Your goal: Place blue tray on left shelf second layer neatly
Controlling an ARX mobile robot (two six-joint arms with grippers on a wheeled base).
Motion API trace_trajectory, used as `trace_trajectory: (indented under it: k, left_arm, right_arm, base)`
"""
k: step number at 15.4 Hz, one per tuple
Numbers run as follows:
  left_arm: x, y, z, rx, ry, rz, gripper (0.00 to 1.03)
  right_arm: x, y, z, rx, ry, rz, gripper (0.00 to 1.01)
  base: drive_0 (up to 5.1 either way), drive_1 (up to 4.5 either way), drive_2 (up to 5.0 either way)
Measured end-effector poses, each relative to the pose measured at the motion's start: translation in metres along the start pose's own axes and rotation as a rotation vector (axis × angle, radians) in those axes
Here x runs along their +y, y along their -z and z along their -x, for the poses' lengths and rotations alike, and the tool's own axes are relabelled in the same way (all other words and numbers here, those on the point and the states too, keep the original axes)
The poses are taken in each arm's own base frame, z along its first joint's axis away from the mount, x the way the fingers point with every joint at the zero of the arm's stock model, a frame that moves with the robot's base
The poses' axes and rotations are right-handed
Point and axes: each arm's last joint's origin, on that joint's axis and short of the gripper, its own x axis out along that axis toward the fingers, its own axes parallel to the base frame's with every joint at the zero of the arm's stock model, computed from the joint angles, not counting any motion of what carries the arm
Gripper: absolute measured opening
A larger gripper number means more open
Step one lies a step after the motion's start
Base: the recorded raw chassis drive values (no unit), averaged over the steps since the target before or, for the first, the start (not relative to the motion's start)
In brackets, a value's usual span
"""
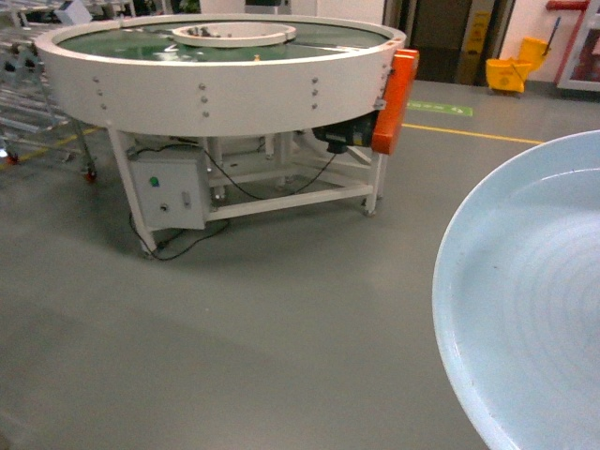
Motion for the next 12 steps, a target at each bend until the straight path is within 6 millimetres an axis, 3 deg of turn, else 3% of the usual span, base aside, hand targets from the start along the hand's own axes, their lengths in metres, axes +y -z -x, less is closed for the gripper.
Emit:
trace_trajectory:
  k: [12]
  left_arm:
    - [0.0000,0.0002,0.0000,0.002,0.001,0.000,0.98]
  right_arm:
    - [0.0000,0.0003,-0.0001,0.003,0.000,-0.001,0.02]
  base:
    - [0.0,0.00,0.0]
